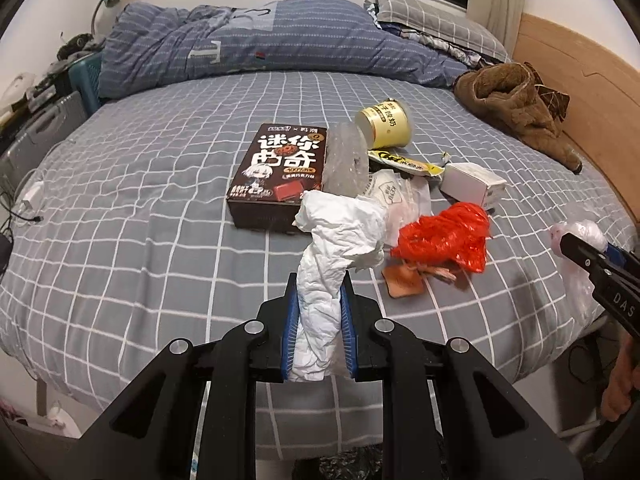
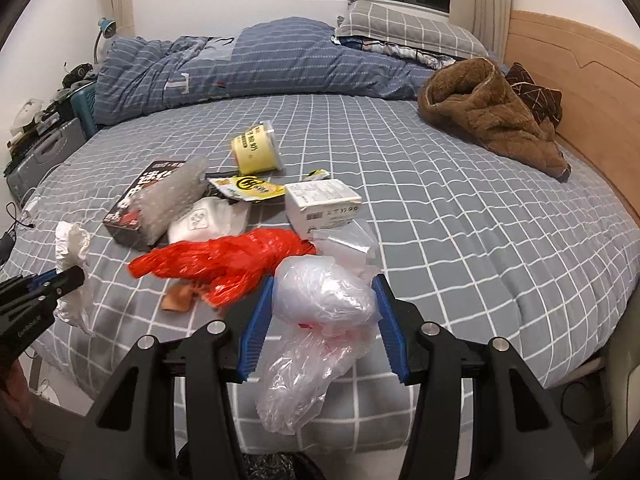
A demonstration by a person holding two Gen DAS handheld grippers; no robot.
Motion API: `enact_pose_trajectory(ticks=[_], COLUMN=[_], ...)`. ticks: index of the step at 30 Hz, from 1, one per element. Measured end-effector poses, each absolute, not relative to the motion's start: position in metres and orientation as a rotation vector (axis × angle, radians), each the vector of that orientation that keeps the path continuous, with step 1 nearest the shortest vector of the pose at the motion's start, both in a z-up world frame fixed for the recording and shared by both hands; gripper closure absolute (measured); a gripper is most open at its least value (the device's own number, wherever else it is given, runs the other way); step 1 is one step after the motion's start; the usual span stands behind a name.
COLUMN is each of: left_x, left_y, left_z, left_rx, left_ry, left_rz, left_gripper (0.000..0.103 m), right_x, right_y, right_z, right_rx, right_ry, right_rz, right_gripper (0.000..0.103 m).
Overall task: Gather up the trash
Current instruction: 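Carry the tissue and plastic bag with both tools over the black bin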
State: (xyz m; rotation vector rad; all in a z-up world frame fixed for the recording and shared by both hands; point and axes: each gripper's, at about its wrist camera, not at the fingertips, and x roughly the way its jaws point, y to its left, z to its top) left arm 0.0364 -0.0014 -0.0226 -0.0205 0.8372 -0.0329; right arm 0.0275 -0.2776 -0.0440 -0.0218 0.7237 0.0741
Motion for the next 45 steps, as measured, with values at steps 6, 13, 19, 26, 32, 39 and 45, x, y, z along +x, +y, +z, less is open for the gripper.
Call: enact_pose_trajectory(ticks=[6, 13, 19, 26, 32, 39, 45], left_x=[0.013, -0.013, -0.033, -0.054, -0.072, -0.095, -0.119], left_y=[-0.001, 0.001, 0.000, 0.001, 0.000, 0.002, 0.005], left_z=[-0.021, -0.022, -0.022, -0.024, -0.030, -0.040, -0.056], left_rx=[-0.028, -0.025, -0.027, -0.050, -0.052, -0.050, -0.053], left_ry=[0.839, 0.843, 0.843, 0.849, 0.867, 0.897, 0.940], left_rz=[-0.029, -0.030, -0.032, -0.045, -0.047, -0.037, -0.035], left_gripper=[0.085, 0.085, 0.085, 0.086, 0.087, 0.087, 0.087], right_x=[0.005, -0.023, -0.048, -0.073, -0.092, -0.114, -0.130], right_y=[-0.272, -0.263, -0.255, -0.249, -0.242, -0.237, -0.232], right_z=[-0.039, -0.037, -0.039, -0.046, -0.056, -0.067, -0.077], right_rx=[-0.011, -0.005, -0.003, -0.024, -0.032, -0.035, -0.029], right_ry=[0.716, 0.712, 0.719, 0.735, 0.764, 0.799, 0.828], right_rz=[0.083, 0.102, 0.114, 0.121, 0.134, 0.149, 0.162], right_gripper=[0.055, 0.055, 0.055, 0.055, 0.055, 0.056, 0.056])
